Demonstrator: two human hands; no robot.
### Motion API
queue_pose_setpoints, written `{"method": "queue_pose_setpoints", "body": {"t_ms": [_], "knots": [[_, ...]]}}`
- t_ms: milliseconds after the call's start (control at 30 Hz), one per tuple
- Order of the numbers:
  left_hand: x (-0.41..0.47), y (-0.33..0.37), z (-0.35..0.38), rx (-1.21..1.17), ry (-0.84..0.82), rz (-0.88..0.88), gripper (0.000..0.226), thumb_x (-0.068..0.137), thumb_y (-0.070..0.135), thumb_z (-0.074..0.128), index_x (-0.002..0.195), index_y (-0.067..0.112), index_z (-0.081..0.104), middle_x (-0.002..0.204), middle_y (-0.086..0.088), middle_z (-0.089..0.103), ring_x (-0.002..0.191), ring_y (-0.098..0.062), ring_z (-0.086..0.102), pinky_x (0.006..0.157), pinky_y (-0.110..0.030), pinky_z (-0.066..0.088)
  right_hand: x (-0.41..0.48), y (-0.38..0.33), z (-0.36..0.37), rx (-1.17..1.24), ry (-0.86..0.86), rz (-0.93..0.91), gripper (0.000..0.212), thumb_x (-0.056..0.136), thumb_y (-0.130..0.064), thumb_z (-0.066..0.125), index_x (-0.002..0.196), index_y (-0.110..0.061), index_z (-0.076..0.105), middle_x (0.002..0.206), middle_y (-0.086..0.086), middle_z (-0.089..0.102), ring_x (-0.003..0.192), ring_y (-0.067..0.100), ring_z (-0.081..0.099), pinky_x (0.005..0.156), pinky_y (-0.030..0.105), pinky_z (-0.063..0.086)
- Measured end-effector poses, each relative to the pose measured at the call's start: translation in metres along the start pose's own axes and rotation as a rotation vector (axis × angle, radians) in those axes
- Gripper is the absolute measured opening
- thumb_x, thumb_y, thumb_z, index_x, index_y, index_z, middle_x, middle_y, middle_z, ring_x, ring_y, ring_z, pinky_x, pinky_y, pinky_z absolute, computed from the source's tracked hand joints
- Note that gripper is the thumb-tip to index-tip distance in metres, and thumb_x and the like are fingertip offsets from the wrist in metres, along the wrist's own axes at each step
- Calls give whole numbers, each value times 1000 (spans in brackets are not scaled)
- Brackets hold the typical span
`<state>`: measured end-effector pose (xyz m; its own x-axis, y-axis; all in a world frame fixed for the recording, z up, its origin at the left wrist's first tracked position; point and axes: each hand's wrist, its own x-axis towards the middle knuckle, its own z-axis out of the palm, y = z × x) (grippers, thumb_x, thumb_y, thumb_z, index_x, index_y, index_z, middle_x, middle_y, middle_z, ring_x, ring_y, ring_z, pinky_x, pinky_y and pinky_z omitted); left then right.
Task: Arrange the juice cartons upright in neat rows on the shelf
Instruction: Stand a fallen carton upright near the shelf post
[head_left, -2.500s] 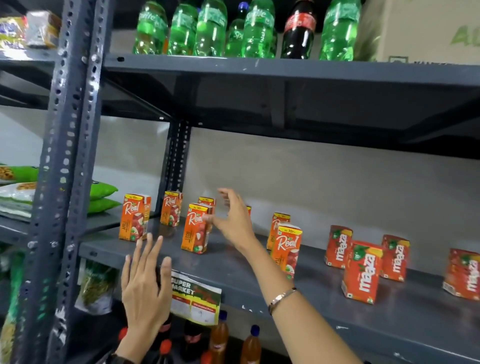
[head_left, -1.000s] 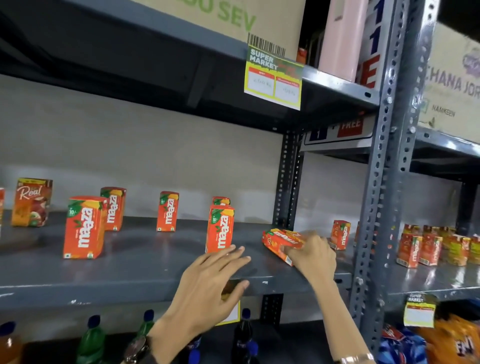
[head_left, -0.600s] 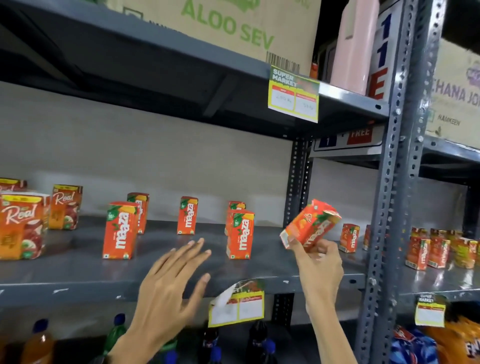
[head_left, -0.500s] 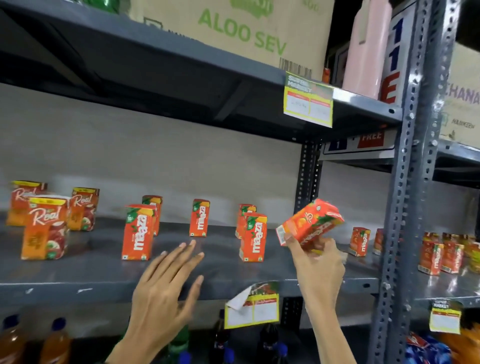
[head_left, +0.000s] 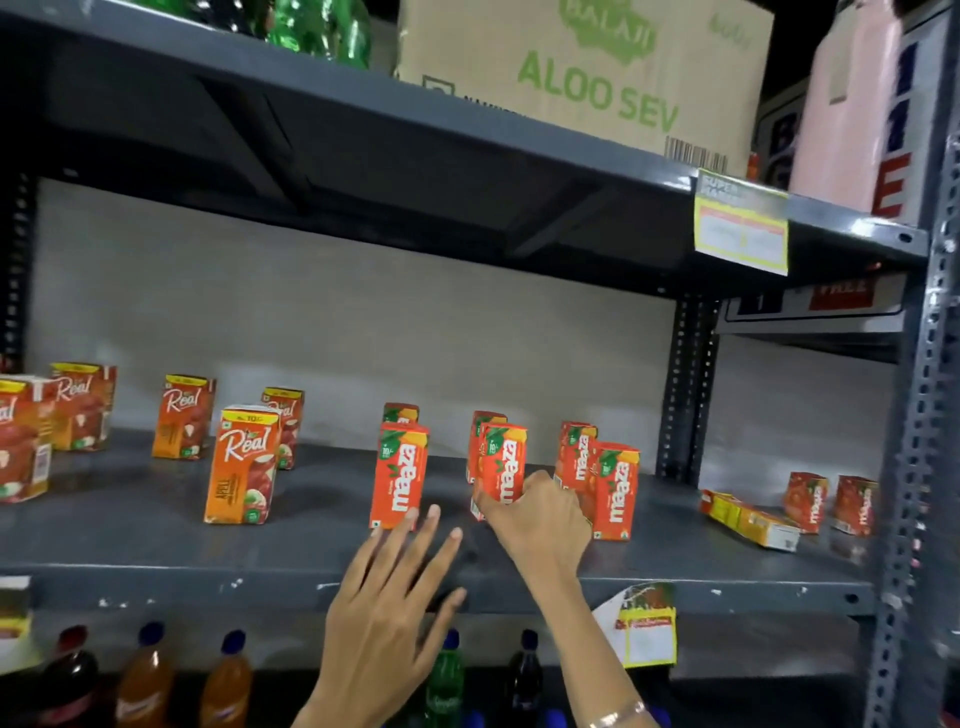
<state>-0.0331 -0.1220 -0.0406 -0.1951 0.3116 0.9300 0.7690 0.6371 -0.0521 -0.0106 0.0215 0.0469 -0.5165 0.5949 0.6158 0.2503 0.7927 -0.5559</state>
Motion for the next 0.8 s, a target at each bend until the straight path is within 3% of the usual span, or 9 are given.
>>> {"method": "queue_pose_setpoints", "body": {"t_ms": [133,333,467,533,633,733,800], "knots": [[-1,0,3,14,15,0,48,93,46,32,133,21,40,137,-4,46,130,-18,35,109,-34,19,0,4,1,-59,-21,-1,57,67,-61,65,96,-12,58,99,6,67,98,25,61,66,29,37],[-3,-1,6,-2,-7,-16,50,92,46,36,134,20,40,142,-5,42,131,-19,36,108,-37,26,1,6,3,-104,-43,-2,63,63,-63,68,98,-11,57,101,7,67,100,25,61,70,31,44],[-1,3,6,-69,43,-57,52,92,48,34,137,23,34,156,3,13,139,-17,21,114,-31,15,1,12,-5,-111,-83,-49,63,64,-63,68,102,-13,58,105,6,66,107,25,56,72,33,44],[4,11,4,-125,95,-85,51,92,48,33,137,23,33,156,6,7,141,-16,17,115,-29,13,1,19,-19,-39,-49,-84,63,66,-62,67,110,-18,57,110,0,64,109,20,54,73,32,44],[22,39,5,-214,190,-82,49,91,43,39,135,20,40,152,-3,25,139,-18,23,113,-31,19,3,44,-53,154,111,-123,56,66,-61,67,109,-28,56,100,-11,63,101,11,54,68,29,41],[42,82,11,-355,233,-68,49,86,35,48,133,21,42,145,-8,38,137,-18,30,108,-34,29,19,88,-89,312,343,-152,47,64,-56,72,99,-28,59,91,-14,62,89,10,58,70,33,48],[54,113,20,-443,198,-28,48,87,34,49,133,22,45,143,-4,42,135,-16,33,107,-32,31,42,124,-108,374,385,-61,44,64,-47,77,99,-25,60,92,-10,62,90,14,60,76,35,50]]}}
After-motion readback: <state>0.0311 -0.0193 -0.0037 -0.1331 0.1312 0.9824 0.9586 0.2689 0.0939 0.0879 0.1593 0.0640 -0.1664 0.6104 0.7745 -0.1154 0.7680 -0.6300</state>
